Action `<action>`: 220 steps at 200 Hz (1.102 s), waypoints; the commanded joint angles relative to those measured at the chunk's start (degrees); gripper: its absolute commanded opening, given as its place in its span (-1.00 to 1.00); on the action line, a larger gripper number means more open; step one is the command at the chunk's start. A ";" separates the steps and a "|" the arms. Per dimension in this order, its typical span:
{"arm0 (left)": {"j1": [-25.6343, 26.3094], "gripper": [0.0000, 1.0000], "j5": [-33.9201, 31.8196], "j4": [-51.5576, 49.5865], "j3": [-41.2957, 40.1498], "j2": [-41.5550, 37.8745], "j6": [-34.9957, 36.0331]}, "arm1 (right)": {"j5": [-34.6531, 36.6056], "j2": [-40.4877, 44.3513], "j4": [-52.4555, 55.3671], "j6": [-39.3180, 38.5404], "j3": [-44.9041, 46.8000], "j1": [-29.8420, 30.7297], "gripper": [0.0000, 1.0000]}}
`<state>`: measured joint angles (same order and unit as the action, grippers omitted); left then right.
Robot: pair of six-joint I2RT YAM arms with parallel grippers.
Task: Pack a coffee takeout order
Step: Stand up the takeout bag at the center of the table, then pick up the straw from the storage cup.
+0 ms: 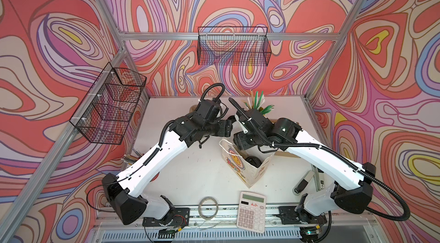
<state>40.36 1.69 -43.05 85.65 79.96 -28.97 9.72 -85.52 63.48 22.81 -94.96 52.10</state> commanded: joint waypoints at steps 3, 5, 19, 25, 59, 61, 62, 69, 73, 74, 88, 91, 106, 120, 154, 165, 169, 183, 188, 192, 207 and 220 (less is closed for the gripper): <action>-1.25 1.00 -0.25 3.30 -1.21 -3.40 -2.78 | 3.20 1.32 -0.20 -0.94 -3.88 0.00 0.66; -1.43 1.00 -0.39 3.49 -1.32 -3.69 -3.01 | 3.44 1.36 -0.20 -0.97 -4.09 0.02 0.69; -2.97 1.00 -0.40 5.17 -2.41 -5.89 -4.54 | 4.32 1.67 -0.57 -1.51 -5.73 0.01 0.86; -4.14 1.00 0.59 6.14 -2.94 -6.80 -5.12 | 5.15 1.76 -0.81 -1.55 -6.31 -0.02 0.92; -8.89 1.00 5.80 11.55 -5.39 -10.42 -7.73 | 10.42 2.28 -2.72 -2.63 -9.51 0.01 0.96; -9.07 1.00 6.16 11.75 -5.40 -10.50 -7.89 | 10.87 2.37 -2.96 -2.67 -9.71 0.00 0.96; -9.16 1.00 6.36 11.84 -5.40 -10.52 -7.92 | 11.08 2.37 -3.08 -2.67 -9.80 0.01 0.97; -9.61 1.00 7.68 12.42 -5.21 -10.46 -8.49 | 12.19 2.62 -4.05 -2.91 -10.36 -0.03 0.97; -9.77 1.00 8.78 12.73 -5.00 -10.30 -8.84 | 12.60 2.65 -4.54 -3.32 -10.72 -0.04 0.97; -9.81 1.00 8.99 12.77 -4.94 -10.24 -8.92 | 12.74 2.64 -4.74 -3.39 -10.79 -0.05 0.97; -10.04 1.00 10.68 13.80 -3.94 -9.66 -9.81 | 14.20 2.97 -6.88 -4.75 -11.29 -0.61 0.97; -10.04 1.00 10.84 14.28 -3.91 -9.57 -10.06 | 14.42 3.07 -7.33 -5.04 -11.30 -0.99 0.96; -10.69 1.00 12.57 17.36 -3.79 -8.86 -11.55 | 13.07 3.18 -9.34 -6.37 -11.12 -5.54 0.97; -11.90 1.00 15.29 19.86 -2.41 -6.80 -12.80 | 7.52 3.06 -11.06 -6.85 -10.80 -13.11 0.96; -12.49 1.00 16.60 17.40 5.59 1.93 -10.59 | -4.60 0.10 -15.21 -7.92 -9.01 -27.59 0.96; -12.23 1.00 15.68 16.29 7.29 3.97 -9.63 | -6.76 -1.28 -16.63 -8.02 -8.58 -30.31 0.95; -12.18 1.00 15.56 16.16 7.71 4.54 -9.26 | -7.51 -1.62 -17.26 -7.92 -8.50 -31.29 0.95; -12.15 1.00 14.93 15.74 8.77 6.23 -8.53 | -10.64 -2.36 -20.38 -7.33 -7.23 -34.84 0.88; -12.20 1.00 15.20 15.63 9.14 6.85 -8.39 | -12.04 -2.86 -21.42 -6.84 -6.80 -36.22 0.85; -12.19 1.00 15.39 15.63 9.48 7.41 -8.32 | -12.86 -3.30 -22.17 -6.54 -6.49 -37.23 0.83; -11.63 1.00 15.58 15.12 10.90 9.26 -7.37 | -14.16 -6.51 -22.47 -6.50 -6.97 -40.12 0.77; -11.21 1.00 15.71 13.85 12.63 11.04 -6.23 | -16.78 -10.31 -22.05 -8.03 -8.87 -41.94 0.72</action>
<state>28.32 16.58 -27.59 94.63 88.82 -37.74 -0.51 -90.43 43.83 16.12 -102.43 13.32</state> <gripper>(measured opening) 0.998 0.882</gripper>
